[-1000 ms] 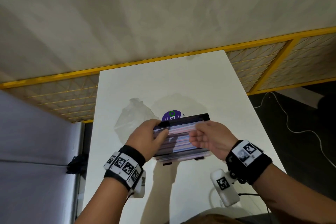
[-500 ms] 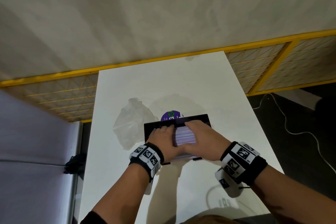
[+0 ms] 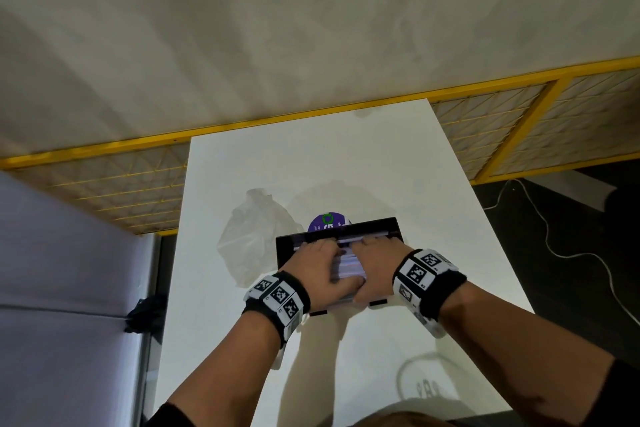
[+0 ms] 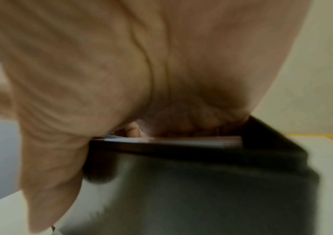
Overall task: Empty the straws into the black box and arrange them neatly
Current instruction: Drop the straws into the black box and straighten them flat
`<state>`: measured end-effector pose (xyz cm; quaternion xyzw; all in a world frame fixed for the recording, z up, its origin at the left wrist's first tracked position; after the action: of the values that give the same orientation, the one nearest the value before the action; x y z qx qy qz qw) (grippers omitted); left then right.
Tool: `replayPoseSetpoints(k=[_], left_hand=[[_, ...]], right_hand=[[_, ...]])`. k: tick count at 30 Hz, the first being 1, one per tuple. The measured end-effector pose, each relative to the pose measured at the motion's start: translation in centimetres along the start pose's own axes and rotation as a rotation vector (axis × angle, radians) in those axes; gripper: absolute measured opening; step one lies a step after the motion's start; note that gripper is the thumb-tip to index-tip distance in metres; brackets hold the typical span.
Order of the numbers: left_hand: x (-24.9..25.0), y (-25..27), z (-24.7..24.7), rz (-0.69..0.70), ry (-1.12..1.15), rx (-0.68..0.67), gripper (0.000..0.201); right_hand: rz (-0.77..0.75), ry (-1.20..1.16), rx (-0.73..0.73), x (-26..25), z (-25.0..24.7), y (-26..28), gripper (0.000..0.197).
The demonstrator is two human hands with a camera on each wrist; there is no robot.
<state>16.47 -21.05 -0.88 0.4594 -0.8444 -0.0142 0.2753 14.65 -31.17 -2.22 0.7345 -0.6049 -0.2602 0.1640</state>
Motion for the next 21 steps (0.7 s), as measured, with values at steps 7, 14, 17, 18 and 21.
replayPoseSetpoints(k=[7,14,17,18,21], left_hand=[[-1.1,-0.3,2.4,-0.120,-0.089,-0.117,0.094],[-1.2,-0.5,2.0,-0.133,-0.144,-0.155,0.093],[-1.7,-0.3,1.3,-0.142,-0.127,-0.152,0.089],[-2.0,-0.2,0.8,-0.148,-0.111,-0.135,0.085],[-3.3,-0.1,-0.9,-0.148,-0.061,-0.064,0.066]], right_hand=[[-0.029,0.056,0.077,-0.2,-0.4,0.2,0.071],[-0.013,0.067,0.046,0.1,-0.3,0.7,0.079],[-0.024,0.031,-0.001,-0.1,-0.6,0.8,0.071],[-0.034,-0.005,-0.013,-0.3,-0.8,0.9,0.074],[-0.079,-0.111,0.016,-0.4,-2.1,1.3,0.086]])
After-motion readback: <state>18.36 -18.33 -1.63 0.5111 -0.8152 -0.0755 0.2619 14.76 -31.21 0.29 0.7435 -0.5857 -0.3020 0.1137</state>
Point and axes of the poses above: each hand's wrist, its own y-axis away from the middle knuckle, its own z-axis out of the palm, x = y × z, the point moved 10 cm from there along -y, towards the middle knuckle, and after that the axes turned 1 degree about x, right-handed, at the moved point
